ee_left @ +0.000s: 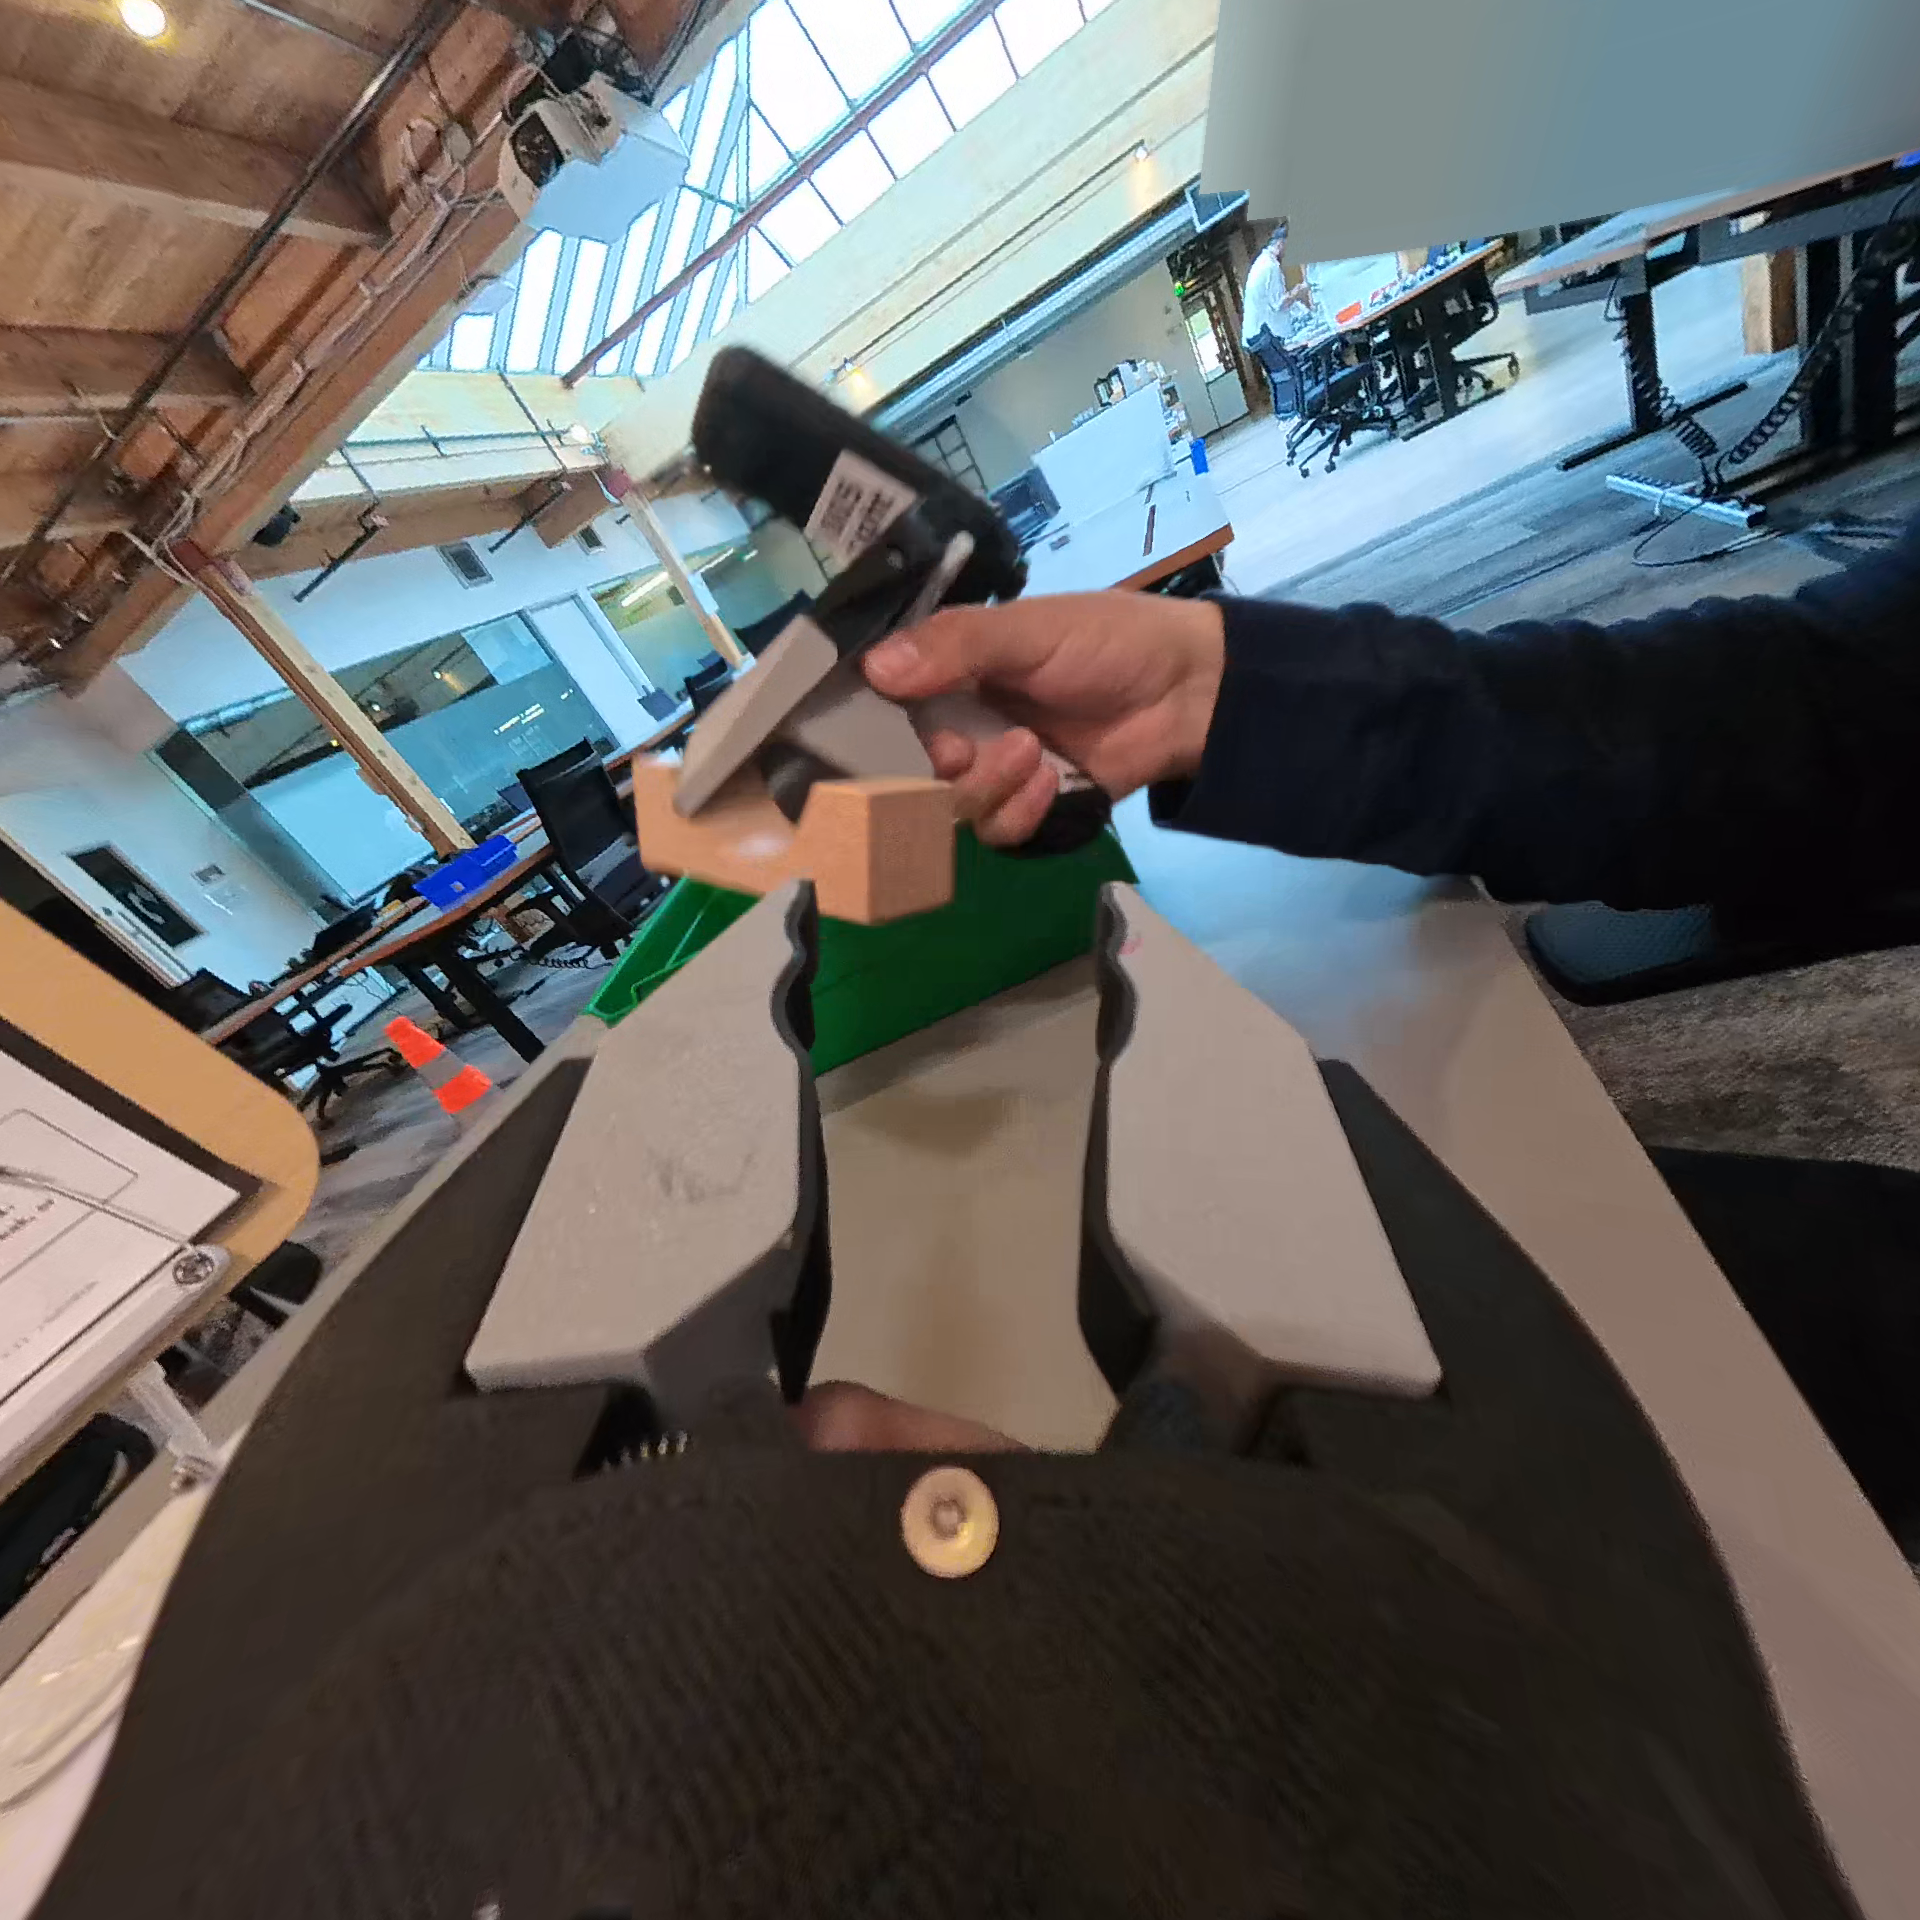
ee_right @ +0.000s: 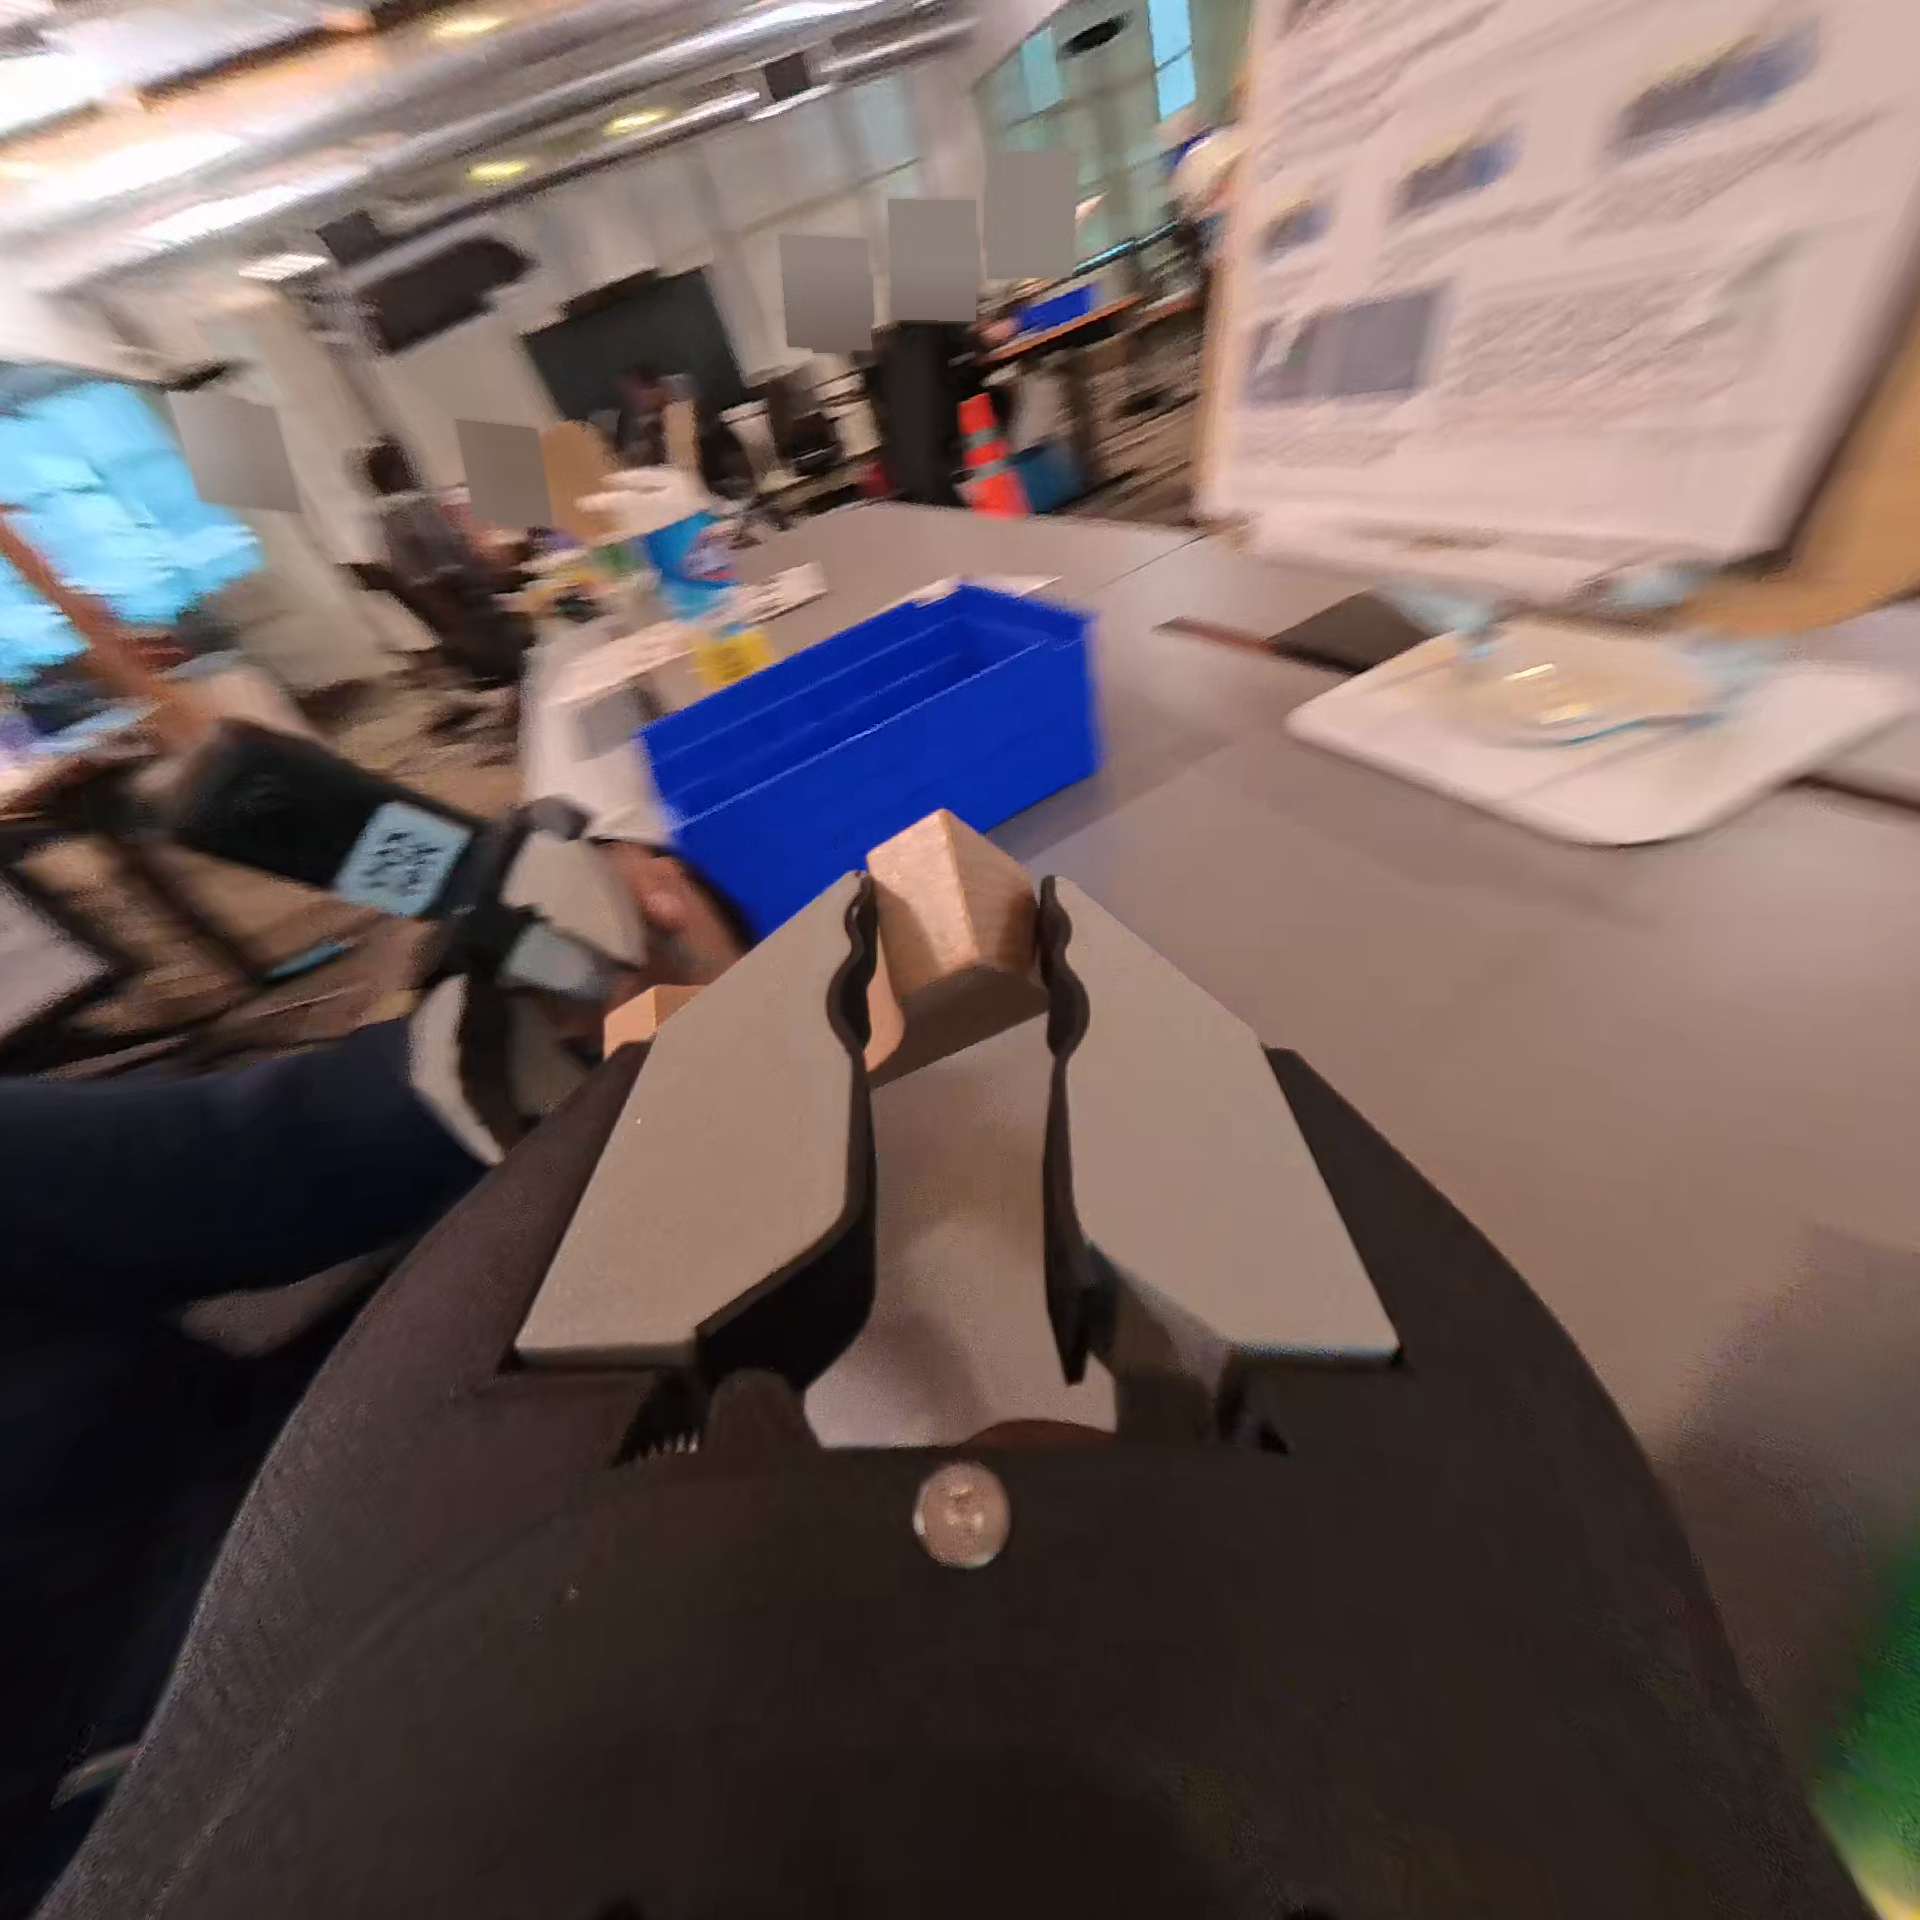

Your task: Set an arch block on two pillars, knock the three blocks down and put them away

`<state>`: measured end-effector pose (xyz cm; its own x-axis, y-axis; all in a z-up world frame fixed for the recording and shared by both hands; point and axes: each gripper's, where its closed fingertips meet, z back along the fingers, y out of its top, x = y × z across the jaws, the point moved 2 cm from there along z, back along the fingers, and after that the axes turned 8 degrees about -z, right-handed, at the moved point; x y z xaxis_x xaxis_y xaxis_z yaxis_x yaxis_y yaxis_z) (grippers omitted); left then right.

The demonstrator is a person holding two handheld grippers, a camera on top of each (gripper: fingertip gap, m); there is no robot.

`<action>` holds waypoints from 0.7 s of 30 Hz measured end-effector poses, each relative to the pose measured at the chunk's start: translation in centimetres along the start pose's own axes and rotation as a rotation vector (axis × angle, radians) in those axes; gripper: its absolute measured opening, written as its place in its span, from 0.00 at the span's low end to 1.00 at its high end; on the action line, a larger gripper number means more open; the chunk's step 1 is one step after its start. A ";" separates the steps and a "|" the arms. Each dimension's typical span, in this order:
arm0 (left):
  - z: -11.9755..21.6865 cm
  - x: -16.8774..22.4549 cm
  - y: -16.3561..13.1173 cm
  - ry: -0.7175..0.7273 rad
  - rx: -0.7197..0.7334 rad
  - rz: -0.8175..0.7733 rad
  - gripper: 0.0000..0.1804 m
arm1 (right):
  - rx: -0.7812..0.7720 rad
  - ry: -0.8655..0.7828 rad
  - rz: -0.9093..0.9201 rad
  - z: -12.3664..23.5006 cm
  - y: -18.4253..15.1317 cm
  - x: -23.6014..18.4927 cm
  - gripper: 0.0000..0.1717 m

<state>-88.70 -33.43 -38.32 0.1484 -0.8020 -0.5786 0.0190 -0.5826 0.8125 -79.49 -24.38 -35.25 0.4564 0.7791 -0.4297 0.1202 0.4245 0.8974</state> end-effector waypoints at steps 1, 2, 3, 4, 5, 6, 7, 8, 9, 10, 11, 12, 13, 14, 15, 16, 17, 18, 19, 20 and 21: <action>0.0 -0.1 -0.2 -0.002 -0.006 0.015 0.29 | 0.045 -0.111 0.055 1.7 1.2 1.0 0.17; -0.1 -0.1 -0.5 -0.003 -0.017 0.029 0.28 | 0.091 -0.238 0.110 3.8 2.4 2.2 0.16; -0.3 -0.3 -0.9 0.004 -0.036 0.044 0.28 | 0.136 -0.363 0.158 6.2 3.5 3.4 0.16; -0.5 -0.4 -1.5 0.013 -0.064 0.062 0.27 | 0.183 -0.482 0.196 8.7 4.5 4.5 0.16; -0.8 -0.5 -2.2 0.014 -0.098 0.084 0.25 | 0.230 -0.598 0.223 11.2 5.3 5.6 0.16; -1.1 -0.5 -3.1 0.011 -0.140 0.113 0.24 | 0.264 -0.710 0.234 13.8 5.8 6.9 0.16; -1.4 -0.7 -4.2 0.015 -0.188 0.149 0.24 | 0.278 -0.808 0.229 16.0 5.8 8.2 0.16; -1.6 -0.9 -5.3 0.025 -0.238 0.188 0.24 | 0.272 -0.888 0.215 17.8 5.6 9.5 0.17; -1.7 -1.0 -6.3 0.030 -0.285 0.224 0.25 | 0.252 -0.952 0.195 19.1 5.1 10.8 0.16; -1.8 -1.1 -7.2 0.032 -0.324 0.250 0.26 | 0.214 -1.001 0.165 20.0 4.2 12.2 0.17; -1.7 -1.2 -8.0 0.042 -0.355 0.264 0.26 | 0.158 -1.037 0.126 20.4 3.2 13.6 0.17; -1.7 -1.4 -8.7 0.056 -0.381 0.273 0.26 | 0.102 -1.064 0.092 20.6 2.0 15.0 0.17; -1.7 -1.5 -9.3 0.065 -0.407 0.282 0.26 | 0.049 -1.072 0.064 20.4 1.0 16.1 0.18; -1.6 -1.5 -9.8 0.071 -0.431 0.291 0.26 | 0.005 -1.062 0.036 20.0 0.0 16.9 0.18; -1.6 -1.5 -10.2 0.077 -0.454 0.301 0.26 | -0.008 -1.051 0.015 19.6 -0.4 17.3 0.20; -1.5 -1.5 -10.6 0.082 -0.472 0.310 0.27 | -0.005 -1.040 0.006 19.3 -0.4 17.4 0.23; -1.5 -1.5 -10.8 0.085 -0.485 0.315 0.27 | 0.002 -1.023 0.008 19.0 -0.2 17.1 0.24; -1.4 -1.4 -10.9 0.086 -0.492 0.317 0.28 | 0.015 -1.006 0.023 18.8 0.2 16.6 0.23; -1.4 -1.3 -11.0 0.085 -0.497 0.316 0.28 | 0.029 -0.993 0.043 18.7 0.7 16.0 0.23; -1.3 -1.1 -11.1 0.088 -0.499 0.314 0.29 | 0.036 -0.976 0.057 18.6 1.0 15.4 0.23; -1.2 -0.9 -11.1 0.093 -0.497 0.321 0.29 | 0.040 -0.948 0.064 18.3 1.3 14.6 0.25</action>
<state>-87.83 -26.07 -46.70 0.3086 -0.9000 -0.3078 0.4157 -0.1634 0.8947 -56.49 -20.90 -38.55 0.9864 0.0938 -0.1348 0.0920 0.3641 0.9268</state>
